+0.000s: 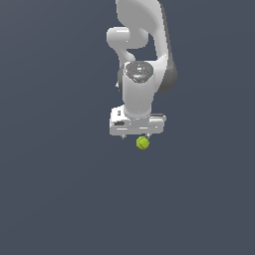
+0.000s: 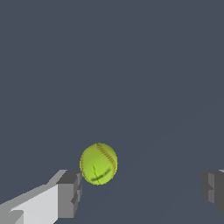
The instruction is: Pick up the object and move it to a goal position.
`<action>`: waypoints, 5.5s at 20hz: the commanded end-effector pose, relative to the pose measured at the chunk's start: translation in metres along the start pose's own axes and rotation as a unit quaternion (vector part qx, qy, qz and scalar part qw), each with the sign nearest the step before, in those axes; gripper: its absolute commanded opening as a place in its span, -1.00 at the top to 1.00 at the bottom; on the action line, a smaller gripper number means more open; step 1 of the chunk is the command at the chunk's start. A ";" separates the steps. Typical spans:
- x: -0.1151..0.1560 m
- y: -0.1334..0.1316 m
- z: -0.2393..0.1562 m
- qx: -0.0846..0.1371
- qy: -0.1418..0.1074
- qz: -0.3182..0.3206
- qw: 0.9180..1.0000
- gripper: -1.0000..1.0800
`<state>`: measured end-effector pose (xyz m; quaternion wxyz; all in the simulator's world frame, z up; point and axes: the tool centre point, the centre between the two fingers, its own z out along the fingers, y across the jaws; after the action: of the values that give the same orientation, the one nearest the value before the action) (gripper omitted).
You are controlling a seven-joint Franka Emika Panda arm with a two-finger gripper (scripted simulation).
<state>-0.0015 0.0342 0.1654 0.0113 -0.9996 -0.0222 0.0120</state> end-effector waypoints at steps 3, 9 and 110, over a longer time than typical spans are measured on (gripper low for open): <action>0.000 -0.001 0.000 0.001 0.000 0.001 1.000 -0.92; 0.003 -0.007 0.004 0.013 0.001 0.009 1.000 -0.92; 0.025 0.000 -0.013 -0.014 0.008 -0.349 0.937 1.00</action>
<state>0.0162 0.0390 0.1638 0.0011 -0.9293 -0.3694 0.0000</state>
